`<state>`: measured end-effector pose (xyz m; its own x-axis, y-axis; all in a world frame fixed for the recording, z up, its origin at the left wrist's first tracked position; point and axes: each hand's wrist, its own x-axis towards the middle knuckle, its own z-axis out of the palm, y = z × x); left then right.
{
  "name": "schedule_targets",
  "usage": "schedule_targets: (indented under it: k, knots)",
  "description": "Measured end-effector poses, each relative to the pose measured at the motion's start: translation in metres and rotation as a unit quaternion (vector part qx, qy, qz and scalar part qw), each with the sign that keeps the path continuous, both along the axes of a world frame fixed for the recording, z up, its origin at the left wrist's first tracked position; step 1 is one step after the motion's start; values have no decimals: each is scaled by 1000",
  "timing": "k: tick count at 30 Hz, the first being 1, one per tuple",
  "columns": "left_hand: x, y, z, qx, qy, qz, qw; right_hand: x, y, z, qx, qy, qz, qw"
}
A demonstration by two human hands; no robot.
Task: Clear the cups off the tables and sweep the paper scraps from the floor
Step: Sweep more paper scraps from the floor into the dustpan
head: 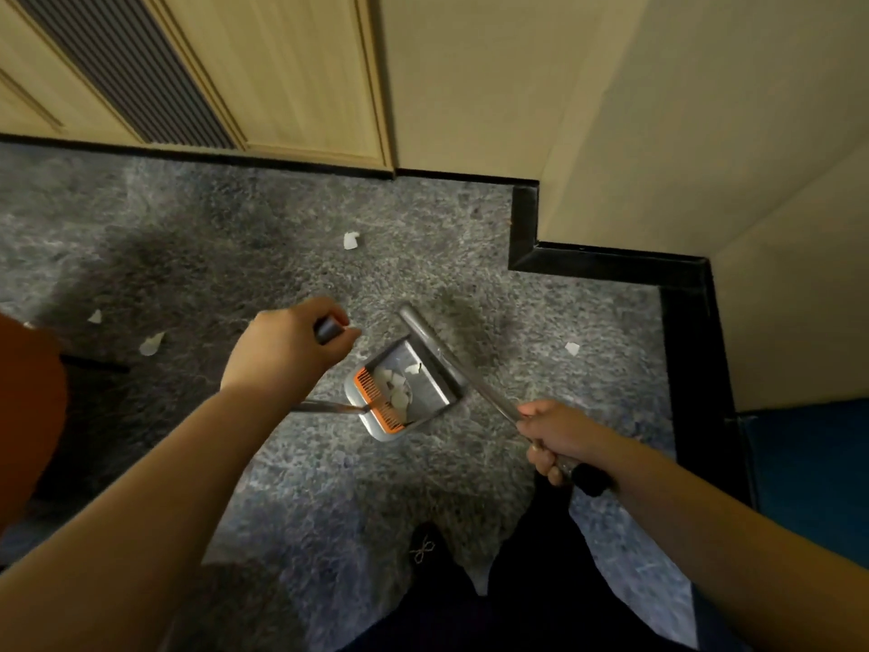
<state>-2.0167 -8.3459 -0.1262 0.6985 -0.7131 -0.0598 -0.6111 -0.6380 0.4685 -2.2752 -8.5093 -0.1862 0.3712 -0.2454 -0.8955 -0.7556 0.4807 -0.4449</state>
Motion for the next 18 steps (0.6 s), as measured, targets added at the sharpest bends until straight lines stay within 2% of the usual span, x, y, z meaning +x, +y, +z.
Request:
schedule_targets:
  k: [6, 10, 14, 18]
  knots:
    - [-35, -80, 5, -13, -10, -82, 997, -45, -61, -3, -45, 0, -46, 998]
    - [-68, -143, 1, 3, -20, -135, 991, -85, -111, -5, -29, 2, -70, 997]
    - [-102, -210, -4, 2, -15, -152, 988, -125, -162, -2, -35, 22, -93, 995]
    - [-131, -271, -15, 43, -8, -173, 984, -154, -212, -4, -62, 36, -76, 994]
